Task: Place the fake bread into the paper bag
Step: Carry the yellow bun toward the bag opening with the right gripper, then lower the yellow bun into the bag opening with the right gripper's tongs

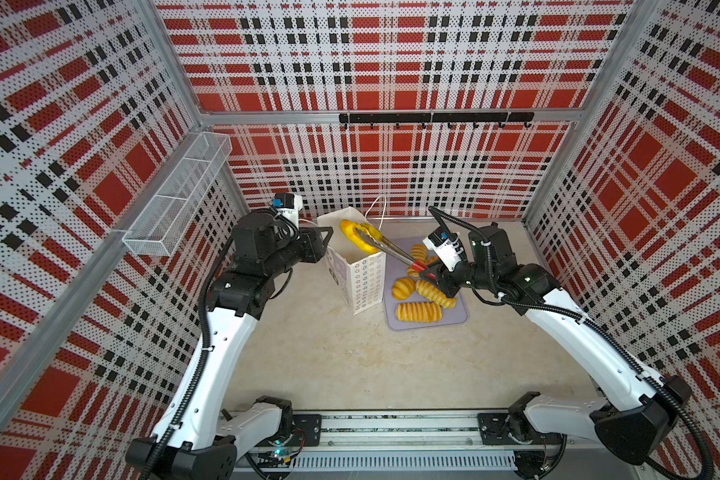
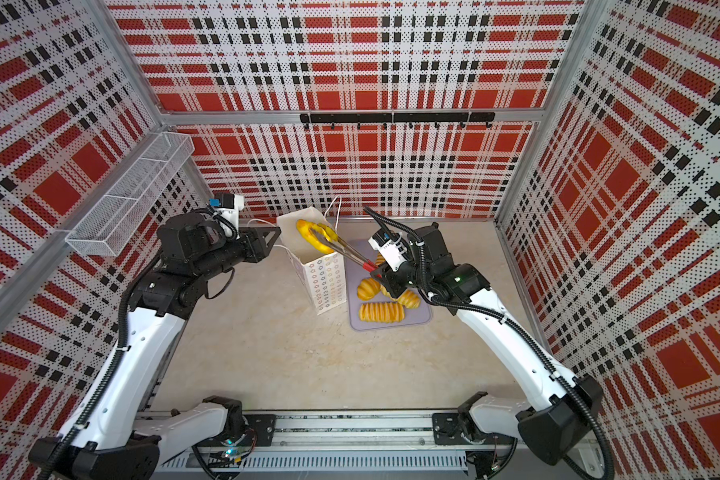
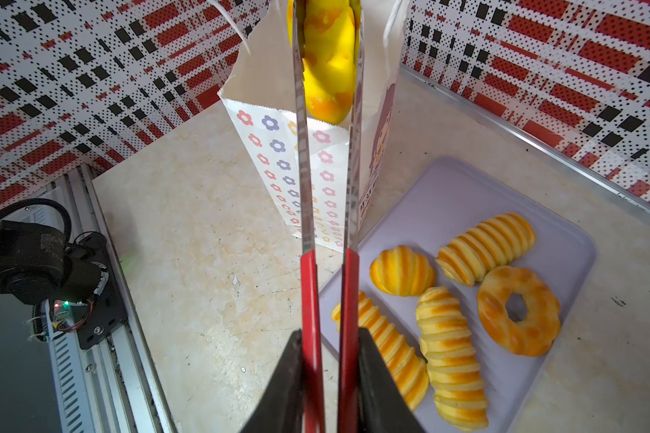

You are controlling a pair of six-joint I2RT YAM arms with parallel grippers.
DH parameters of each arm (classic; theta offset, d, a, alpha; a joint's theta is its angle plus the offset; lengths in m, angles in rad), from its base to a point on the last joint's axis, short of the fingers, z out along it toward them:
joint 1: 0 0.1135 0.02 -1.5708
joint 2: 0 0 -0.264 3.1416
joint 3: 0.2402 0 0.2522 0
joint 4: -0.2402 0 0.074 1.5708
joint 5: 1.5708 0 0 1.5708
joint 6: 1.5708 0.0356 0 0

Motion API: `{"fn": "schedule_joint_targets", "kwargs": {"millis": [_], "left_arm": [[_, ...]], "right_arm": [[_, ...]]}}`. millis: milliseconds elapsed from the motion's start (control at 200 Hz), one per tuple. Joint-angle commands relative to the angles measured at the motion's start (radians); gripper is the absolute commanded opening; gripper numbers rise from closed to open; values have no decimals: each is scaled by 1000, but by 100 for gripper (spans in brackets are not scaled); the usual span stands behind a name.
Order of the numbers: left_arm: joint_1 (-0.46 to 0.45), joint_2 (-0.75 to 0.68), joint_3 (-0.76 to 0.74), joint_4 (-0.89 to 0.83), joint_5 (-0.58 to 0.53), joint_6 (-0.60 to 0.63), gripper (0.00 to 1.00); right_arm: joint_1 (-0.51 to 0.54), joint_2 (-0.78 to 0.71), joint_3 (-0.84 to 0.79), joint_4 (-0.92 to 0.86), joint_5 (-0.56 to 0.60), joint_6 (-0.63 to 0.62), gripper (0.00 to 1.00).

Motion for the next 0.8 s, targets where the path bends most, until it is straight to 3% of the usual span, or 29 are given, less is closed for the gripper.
{"fn": "schedule_joint_targets", "kwargs": {"millis": [0,797], "left_arm": [[-5,-5,3,-10,7,-2,46],[-5,7,-15,-10,-4,5,46]], "right_arm": [[9,2,35,20,0,-19,26],[9,11,40,25,-8,-18,30]]}}
